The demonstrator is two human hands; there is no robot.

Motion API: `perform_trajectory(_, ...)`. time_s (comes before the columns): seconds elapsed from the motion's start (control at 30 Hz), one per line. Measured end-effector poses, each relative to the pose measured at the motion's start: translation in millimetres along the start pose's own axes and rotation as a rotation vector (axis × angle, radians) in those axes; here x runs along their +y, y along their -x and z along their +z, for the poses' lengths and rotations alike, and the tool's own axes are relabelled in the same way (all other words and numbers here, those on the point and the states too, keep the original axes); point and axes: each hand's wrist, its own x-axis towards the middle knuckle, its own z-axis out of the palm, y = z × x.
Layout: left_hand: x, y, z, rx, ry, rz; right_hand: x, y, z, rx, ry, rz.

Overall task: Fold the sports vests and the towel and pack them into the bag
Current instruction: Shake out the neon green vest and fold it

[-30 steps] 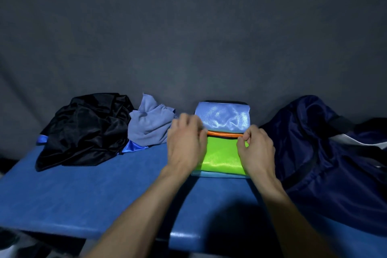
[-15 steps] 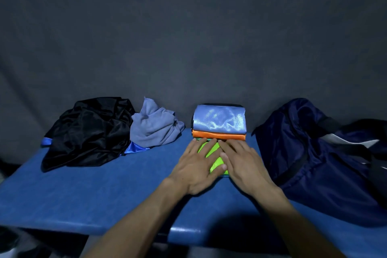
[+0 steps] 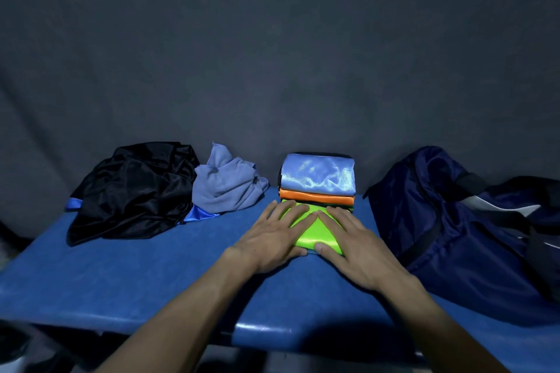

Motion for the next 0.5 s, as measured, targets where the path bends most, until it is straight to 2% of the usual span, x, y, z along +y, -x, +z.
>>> perform_trajectory(0.1,5,-1,2,0.017,0.018,-0.021,3,0,-7,-0.019,0.051,0.012)
perform_trajectory(0.23,4,-1,4,-0.008,0.199,-0.046,-8,-2,-9,-0.058,0.102,0.069)
perform_trajectory(0.37,1,2,-2,-0.012,0.284,-0.035,-29,-8,-12,-0.036,0.202,0.15)
perform_trajectory(0.43,-6,7,-6,0.047,0.315,-0.011,-36,-10,-12,0.002,0.24,0.181)
perform_trajectory(0.5,-17,17,-14,0.183,0.341,-0.003,-42,-13,-11,0.07,0.287,0.209)
